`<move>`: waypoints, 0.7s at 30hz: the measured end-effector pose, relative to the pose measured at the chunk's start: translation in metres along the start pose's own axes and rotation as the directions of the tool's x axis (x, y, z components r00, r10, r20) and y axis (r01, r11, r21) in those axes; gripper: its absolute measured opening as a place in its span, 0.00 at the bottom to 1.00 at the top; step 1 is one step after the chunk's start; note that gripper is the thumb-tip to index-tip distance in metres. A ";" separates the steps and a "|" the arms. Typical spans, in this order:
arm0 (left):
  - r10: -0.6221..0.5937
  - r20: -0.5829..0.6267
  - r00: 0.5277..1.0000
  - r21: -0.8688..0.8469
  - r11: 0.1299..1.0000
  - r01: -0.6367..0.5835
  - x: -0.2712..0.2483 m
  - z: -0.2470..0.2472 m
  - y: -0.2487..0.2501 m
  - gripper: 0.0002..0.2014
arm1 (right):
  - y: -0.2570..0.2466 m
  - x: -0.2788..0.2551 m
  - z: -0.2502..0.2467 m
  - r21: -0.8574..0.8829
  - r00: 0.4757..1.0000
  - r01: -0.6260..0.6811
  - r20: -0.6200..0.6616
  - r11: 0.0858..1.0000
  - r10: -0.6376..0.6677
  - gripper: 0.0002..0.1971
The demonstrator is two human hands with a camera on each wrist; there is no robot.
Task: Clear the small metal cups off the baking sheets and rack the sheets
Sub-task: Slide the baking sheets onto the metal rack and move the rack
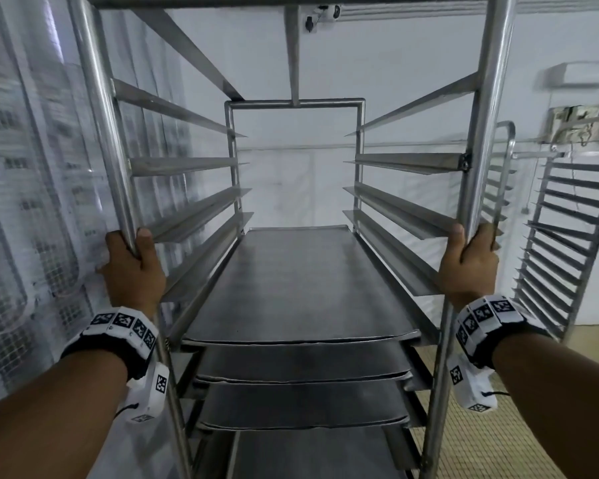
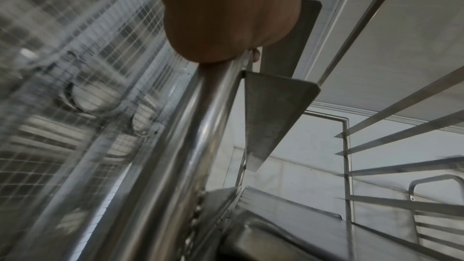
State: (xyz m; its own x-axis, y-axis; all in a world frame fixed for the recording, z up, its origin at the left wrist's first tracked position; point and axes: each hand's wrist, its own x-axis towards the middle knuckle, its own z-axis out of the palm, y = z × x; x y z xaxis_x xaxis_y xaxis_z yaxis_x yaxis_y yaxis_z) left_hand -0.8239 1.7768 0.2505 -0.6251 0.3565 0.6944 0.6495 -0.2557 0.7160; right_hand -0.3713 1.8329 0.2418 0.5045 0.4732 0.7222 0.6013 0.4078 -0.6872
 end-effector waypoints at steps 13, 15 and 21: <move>0.014 0.002 1.000 -0.093 0.996 -0.014 0.051 0.124 -0.047 0.22 | 0.043 0.056 0.094 -0.067 0.998 -0.064 -0.029 0.996 0.062 0.23; 0.028 -0.003 1.000 -0.099 0.995 -0.028 0.058 0.145 -0.053 0.22 | 0.052 0.068 0.112 -0.075 0.998 -0.066 -0.026 0.995 0.064 0.23; 0.005 -0.017 1.000 -0.040 0.999 -0.006 0.076 0.202 -0.061 0.22 | 0.092 0.105 0.166 -0.080 1.000 -0.020 0.008 0.997 0.020 0.25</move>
State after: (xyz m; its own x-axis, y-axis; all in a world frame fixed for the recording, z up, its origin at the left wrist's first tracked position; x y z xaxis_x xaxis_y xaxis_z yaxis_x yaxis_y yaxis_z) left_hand -0.8235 2.0014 0.2446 -0.6293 0.3396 0.6990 0.6350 -0.2938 0.7144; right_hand -0.3663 2.0498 0.2409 0.5117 0.4873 0.7076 0.6387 0.3351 -0.6927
